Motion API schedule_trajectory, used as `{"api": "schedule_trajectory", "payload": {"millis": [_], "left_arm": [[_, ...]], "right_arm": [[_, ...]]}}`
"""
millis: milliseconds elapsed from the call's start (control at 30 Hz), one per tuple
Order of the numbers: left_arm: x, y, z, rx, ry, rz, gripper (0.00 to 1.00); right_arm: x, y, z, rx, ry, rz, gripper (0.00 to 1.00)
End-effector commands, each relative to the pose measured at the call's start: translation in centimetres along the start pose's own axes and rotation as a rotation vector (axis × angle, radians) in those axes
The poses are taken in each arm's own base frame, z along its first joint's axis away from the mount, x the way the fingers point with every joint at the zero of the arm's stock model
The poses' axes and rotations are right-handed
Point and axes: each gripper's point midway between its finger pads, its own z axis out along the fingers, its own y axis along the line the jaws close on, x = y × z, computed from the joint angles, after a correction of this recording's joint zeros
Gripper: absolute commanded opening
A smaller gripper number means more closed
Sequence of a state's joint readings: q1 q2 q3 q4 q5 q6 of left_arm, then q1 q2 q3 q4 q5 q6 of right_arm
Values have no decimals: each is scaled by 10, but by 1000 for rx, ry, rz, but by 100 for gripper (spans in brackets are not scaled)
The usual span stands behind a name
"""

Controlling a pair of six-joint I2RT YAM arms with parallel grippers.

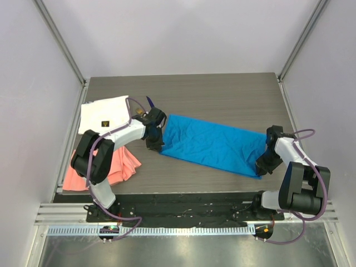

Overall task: Fold the napkin into a case and place the utensils inside
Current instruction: Fold and flatten the napkin at the center of the board.

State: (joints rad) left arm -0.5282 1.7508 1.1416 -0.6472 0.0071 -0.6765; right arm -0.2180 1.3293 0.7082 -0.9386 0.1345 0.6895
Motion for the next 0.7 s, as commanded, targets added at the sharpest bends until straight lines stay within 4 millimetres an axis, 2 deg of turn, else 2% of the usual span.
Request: {"api": "schedule_trajectory", "payload": {"millis": [0, 333, 433, 467, 500, 533, 567, 633, 667], "left_arm": [[-2, 3, 4, -21, -4, 7, 0], [-9, 1, 0, -17, -39, 2, 0], [-9, 0, -1, -6, -40, 7, 0], [-12, -1, -6, 3, -60, 10, 2], [-12, -2, -8, 14, -69, 16, 10], [-11, 1, -12, 11, -83, 16, 23], [-16, -1, -22, 26, -115, 21, 30], [-21, -3, -34, 40, -144, 34, 44], [-24, -3, -45, 46, -168, 45, 46]], "right_arm": [[-2, 0, 2, 7, -7, 19, 6], [-2, 3, 8, 1, -2, 19, 10], [-3, 5, 5, -7, -4, 15, 15], [-5, 7, 3, -16, -5, 12, 24], [-7, 8, -2, -27, -16, 8, 29], [-10, 9, -10, -39, -25, 6, 35], [-12, 10, -15, -46, -40, 4, 48], [-23, 14, -35, -98, -103, 7, 62], [-26, 15, -43, -118, -128, 5, 73]]}}
